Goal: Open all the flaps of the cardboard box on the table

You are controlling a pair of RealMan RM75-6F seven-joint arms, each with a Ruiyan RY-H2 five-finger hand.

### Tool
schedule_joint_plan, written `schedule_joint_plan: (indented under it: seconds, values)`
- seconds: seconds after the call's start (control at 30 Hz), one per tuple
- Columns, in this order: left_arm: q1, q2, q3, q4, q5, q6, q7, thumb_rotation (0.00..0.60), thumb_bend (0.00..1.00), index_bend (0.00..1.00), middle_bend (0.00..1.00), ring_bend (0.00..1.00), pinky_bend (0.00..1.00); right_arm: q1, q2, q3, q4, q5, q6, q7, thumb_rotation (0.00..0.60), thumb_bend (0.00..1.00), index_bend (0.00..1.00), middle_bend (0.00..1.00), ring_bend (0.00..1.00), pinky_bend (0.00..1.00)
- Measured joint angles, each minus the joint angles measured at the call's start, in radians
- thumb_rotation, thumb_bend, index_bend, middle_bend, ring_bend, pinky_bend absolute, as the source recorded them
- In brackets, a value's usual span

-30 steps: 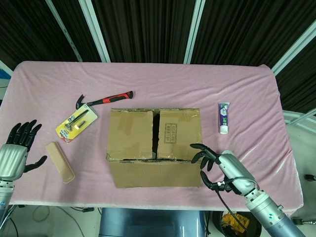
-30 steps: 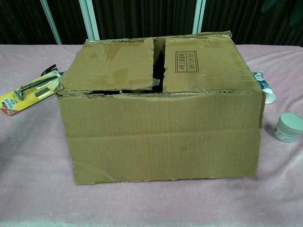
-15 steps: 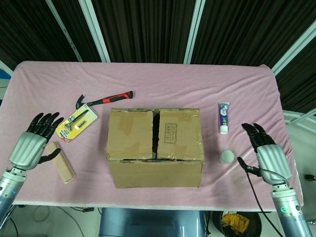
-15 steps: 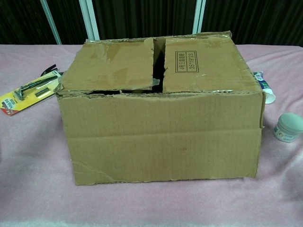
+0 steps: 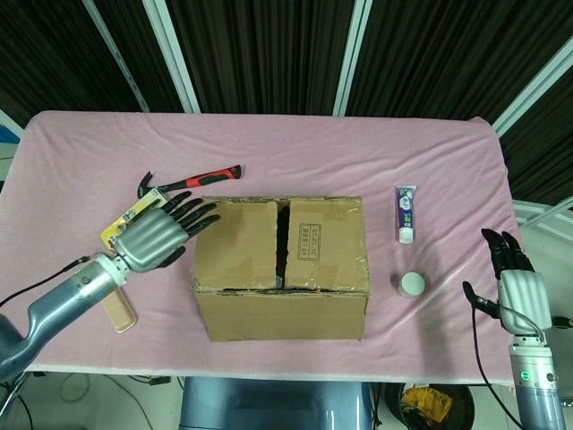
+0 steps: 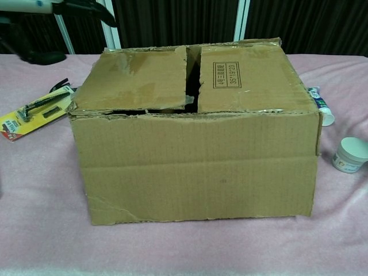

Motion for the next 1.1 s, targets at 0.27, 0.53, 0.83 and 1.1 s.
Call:
schedule_joint_plan:
  seconds: [0.27, 0.53, 0.83, 1.1]
  values:
    - [-0.218, -0.103, -0.044, 0.048, -0.027, -0.191, 0.071, 0.600, 0.72, 0.12, 0.14, 0.07, 0.14, 0.016, -0.022, 0.001, 0.046, 0.013, -0.026, 0.045, 0.600, 0.40, 0.05, 0.12, 0.07, 0.23]
    - [-0.309, -0.214, -0.052, 0.102, -0.075, -0.250, 0.149, 0.600, 0.78, 0.21, 0.25, 0.16, 0.22, 0.020, -0.025, -0.004, 0.057, 0.020, -0.040, 0.077, 0.600, 0.41, 0.05, 0.13, 0.07, 0.23]
    - [-0.381, -0.309, -0.046, 0.165, -0.160, -0.269, 0.242, 0.600, 0.83, 0.25, 0.32, 0.21, 0.27, 0.022, -0.024, -0.008, 0.057, 0.023, -0.042, 0.085, 0.600, 0.41, 0.05, 0.13, 0.07, 0.23]
    - [-0.398, -0.330, -0.022, 0.180, -0.215, -0.251, 0.283, 0.600, 0.88, 0.37, 0.51, 0.39, 0.42, 0.023, -0.024, -0.011, 0.051, 0.023, -0.042, 0.082, 0.600, 0.41, 0.05, 0.13, 0.07, 0.23]
